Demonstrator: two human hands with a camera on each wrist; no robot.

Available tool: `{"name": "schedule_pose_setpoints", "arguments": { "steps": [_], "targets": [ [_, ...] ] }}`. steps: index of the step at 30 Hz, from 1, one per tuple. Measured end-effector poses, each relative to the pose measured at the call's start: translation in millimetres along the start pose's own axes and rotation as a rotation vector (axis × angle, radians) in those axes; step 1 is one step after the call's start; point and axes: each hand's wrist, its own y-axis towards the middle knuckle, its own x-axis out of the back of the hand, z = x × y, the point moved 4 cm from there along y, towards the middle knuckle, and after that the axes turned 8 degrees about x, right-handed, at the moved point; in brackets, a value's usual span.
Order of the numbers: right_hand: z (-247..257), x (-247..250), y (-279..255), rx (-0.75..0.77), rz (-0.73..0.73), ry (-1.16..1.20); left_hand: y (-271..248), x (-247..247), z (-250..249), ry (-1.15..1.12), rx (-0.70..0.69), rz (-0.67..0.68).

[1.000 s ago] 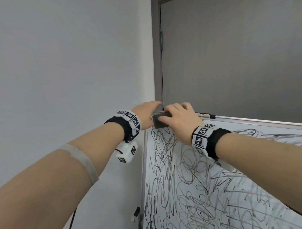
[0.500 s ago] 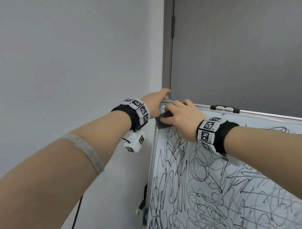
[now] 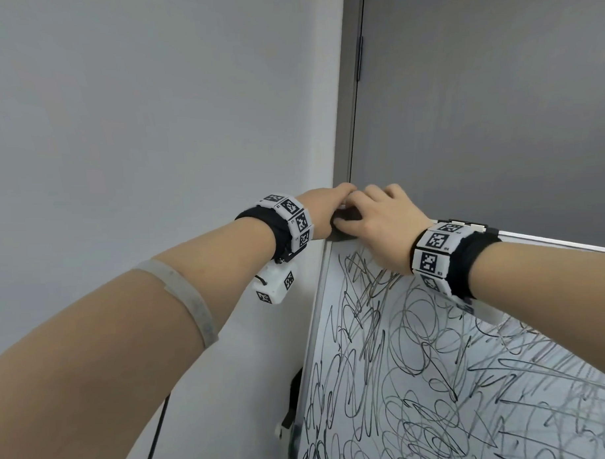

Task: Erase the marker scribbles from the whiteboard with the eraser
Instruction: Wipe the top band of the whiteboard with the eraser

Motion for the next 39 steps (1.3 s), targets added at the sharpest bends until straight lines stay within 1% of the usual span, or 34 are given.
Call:
{"name": "schedule_pose_setpoints", "arguments": {
  "steps": [2,6,7,9,10,11,13,14,15,17,18,21,22,24,25,28,29,31,32,35,36,38,39],
  "targets": [
    [0,-1,-2,-0.011,-0.028,-0.014,-1,3,2,0.026,0.001,0.019],
    [18,-11,-6,0.137,0.078,-0.025,0,4,0,0.074,0.005,0.053],
    [15,-10,-5,0.119,0.068,-0.041,0,4,-1,0.079,0.005,0.05],
    [2,-4,-6,0.012,0.001,-0.038,-1,4,-1,0.092,0.006,0.041],
    [-1,-2,-9,-0.016,-0.026,-0.031,-2,4,0,0.106,0.013,0.045],
    [0,-3,-10,0.003,-0.025,-0.023,-3,4,1,0.125,0.018,0.049],
    [8,-7,-13,0.124,0.046,-0.009,-3,3,0,0.154,0.024,0.065],
    [9,-8,-13,0.157,0.078,-0.012,-2,3,-1,0.163,0.025,0.074],
    [6,-7,-12,0.138,0.082,-0.02,-1,2,-2,0.17,0.021,0.077],
    [-3,-2,-14,0.044,0.047,-0.011,-1,2,-4,0.185,0.016,0.069],
    [-4,-3,-17,0.041,0.043,0.003,0,2,-3,0.199,0.017,0.066],
    [3,-6,-28,0.199,0.116,0.048,0,3,-4,0.258,-0.019,0.073],
    [2,-5,-30,0.192,0.123,0.039,-1,4,-6,0.276,-0.041,0.079],
    [-8,1,-33,0.069,0.076,0.029,-1,4,-11,0.311,-0.077,0.089],
    [-11,2,-37,0.032,0.062,0.042,-2,3,-13,0.328,-0.085,0.094],
    [-8,2,-52,0.117,0.092,0.022,-3,-2,-15,0.363,-0.085,0.096],
    [-13,4,-56,0.094,0.087,0.003,-3,-4,-15,0.354,-0.084,0.091],
    [-25,10,-61,-0.036,0.035,0.008,-1,-8,-15,0.326,-0.084,0.079],
    [-26,11,-64,-0.054,0.016,0.027,-1,-10,-14,0.311,-0.086,0.069],
    [-17,9,-72,0.08,0.066,0.057,3,-13,-14,0.296,-0.094,0.056],
    [-19,10,-74,0.072,0.069,0.05,3,-13,-18,0.308,-0.098,0.052],
    [-26,15,-75,-0.032,0.028,0.065,4,-7,-25,0.341,-0.102,0.042],
    [-26,16,-78,-0.053,0.021,0.075,5,-5,-28,0.353,-0.102,0.04]
  ]
}}
